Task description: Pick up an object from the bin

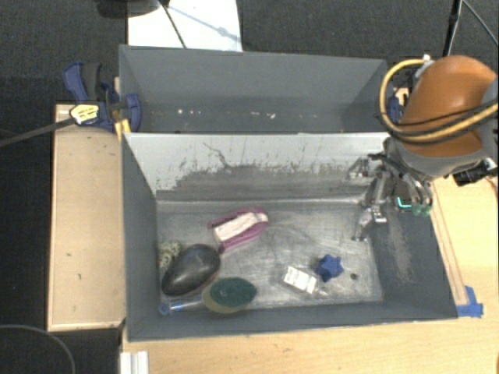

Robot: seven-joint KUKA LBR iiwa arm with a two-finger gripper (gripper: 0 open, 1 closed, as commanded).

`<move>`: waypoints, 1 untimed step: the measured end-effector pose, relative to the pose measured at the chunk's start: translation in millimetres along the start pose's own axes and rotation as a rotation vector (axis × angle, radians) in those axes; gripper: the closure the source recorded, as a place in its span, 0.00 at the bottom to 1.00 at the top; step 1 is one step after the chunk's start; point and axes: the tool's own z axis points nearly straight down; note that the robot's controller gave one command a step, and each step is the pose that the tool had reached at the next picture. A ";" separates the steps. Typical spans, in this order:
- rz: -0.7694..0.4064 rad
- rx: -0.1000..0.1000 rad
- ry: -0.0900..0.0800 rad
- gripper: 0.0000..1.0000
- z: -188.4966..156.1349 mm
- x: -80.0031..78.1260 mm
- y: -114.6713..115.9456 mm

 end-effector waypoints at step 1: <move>-0.365 0.005 -0.009 0.00 103.1 -2.9 23.9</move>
Offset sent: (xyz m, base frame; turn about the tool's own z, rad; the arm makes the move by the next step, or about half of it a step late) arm -0.0014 0.0299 -0.1308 -0.3955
